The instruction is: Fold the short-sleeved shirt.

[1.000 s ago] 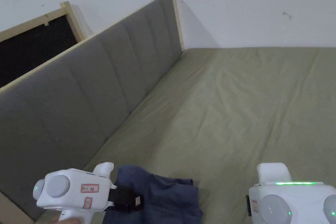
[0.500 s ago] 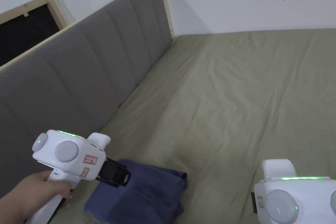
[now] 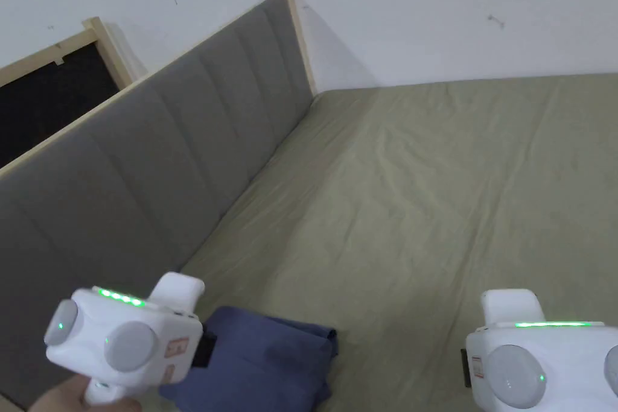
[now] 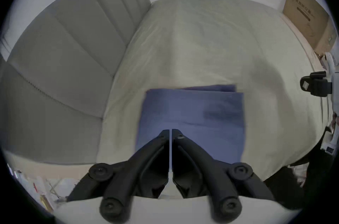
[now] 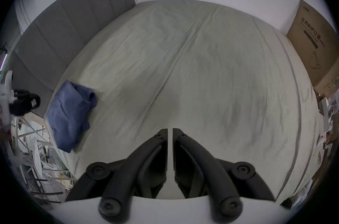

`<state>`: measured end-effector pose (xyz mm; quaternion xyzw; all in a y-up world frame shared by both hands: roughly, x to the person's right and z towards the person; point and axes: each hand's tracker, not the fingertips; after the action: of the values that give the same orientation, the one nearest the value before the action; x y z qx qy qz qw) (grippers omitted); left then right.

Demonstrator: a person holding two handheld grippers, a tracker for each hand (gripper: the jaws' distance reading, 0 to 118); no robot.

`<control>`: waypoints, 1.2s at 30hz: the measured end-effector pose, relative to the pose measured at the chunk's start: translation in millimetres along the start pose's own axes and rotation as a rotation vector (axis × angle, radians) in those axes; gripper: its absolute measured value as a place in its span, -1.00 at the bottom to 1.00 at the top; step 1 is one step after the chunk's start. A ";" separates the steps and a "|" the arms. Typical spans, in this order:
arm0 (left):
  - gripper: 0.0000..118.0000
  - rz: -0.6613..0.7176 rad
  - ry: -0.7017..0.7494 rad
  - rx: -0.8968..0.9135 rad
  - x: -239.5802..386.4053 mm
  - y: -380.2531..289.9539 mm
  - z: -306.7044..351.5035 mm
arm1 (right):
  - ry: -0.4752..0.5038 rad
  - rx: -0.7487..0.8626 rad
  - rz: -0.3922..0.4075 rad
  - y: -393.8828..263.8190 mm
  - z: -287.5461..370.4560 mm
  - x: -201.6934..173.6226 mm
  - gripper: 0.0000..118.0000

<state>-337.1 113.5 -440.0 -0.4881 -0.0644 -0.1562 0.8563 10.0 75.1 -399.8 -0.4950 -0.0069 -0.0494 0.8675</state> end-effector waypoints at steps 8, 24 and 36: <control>-0.97 0.190 -0.275 0.206 158.4 -2.9 28.2 | -0.002 0.040 -0.029 -25.8 47.5 66.9 -0.92; -0.97 0.039 -0.317 0.607 394.6 25.1 145.8 | -0.164 0.364 -0.279 -117.7 191.5 288.9 -0.92; -0.97 0.113 -0.272 0.908 366.0 42.4 232.3 | -0.243 0.761 -0.220 -100.6 290.0 292.3 -0.92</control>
<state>31.8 257.6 -258.7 -0.0836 -0.2109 0.0000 0.9739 302.3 250.5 -147.9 -0.1375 -0.1799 -0.0768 0.9710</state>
